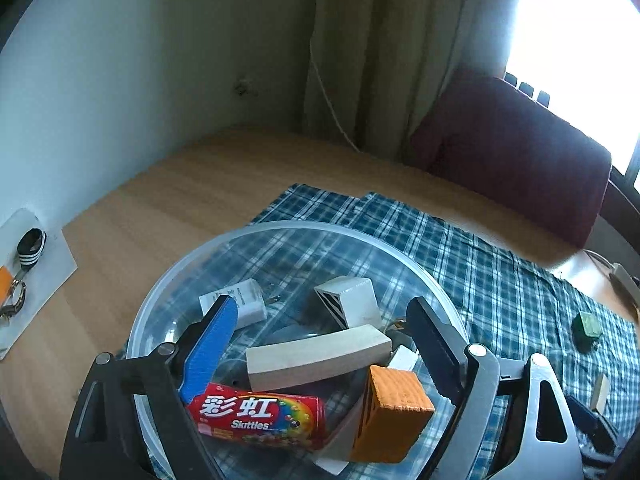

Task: Organize rigid objects
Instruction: 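Move the right gripper to the flat brown wooden block and grasp it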

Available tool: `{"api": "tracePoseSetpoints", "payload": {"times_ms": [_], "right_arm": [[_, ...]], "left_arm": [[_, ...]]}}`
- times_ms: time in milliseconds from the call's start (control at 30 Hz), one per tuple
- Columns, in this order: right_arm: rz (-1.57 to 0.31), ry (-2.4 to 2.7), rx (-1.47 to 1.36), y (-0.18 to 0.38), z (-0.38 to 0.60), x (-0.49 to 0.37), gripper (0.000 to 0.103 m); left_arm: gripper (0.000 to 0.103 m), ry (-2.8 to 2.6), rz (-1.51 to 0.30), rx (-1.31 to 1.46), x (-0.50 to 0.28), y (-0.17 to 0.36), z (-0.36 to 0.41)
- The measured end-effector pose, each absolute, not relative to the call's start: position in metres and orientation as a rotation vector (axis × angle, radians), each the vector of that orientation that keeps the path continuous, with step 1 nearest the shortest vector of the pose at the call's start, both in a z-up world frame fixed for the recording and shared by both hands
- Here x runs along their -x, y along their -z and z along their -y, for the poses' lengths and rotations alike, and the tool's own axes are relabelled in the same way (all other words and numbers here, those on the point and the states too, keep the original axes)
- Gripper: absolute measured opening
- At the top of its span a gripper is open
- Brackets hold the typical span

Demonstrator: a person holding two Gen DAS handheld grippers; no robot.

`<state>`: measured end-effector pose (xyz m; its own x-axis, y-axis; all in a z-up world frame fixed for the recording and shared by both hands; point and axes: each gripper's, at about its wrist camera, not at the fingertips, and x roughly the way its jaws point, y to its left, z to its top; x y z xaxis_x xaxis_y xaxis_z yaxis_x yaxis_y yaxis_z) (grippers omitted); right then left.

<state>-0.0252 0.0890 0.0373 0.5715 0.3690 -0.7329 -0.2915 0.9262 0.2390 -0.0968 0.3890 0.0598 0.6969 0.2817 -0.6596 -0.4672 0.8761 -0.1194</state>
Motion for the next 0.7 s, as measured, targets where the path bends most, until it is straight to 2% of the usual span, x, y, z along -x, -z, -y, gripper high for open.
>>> {"api": "tracePoseSetpoints", "payload": {"times_ms": [700], "right_arm": [[-0.837, -0.166, -0.116, -0.062, 0.065, 0.008, 0.089]], "left_arm": [[0.087, -0.444, -0.703, 0.229, 0.089, -0.05, -0.379]]}}
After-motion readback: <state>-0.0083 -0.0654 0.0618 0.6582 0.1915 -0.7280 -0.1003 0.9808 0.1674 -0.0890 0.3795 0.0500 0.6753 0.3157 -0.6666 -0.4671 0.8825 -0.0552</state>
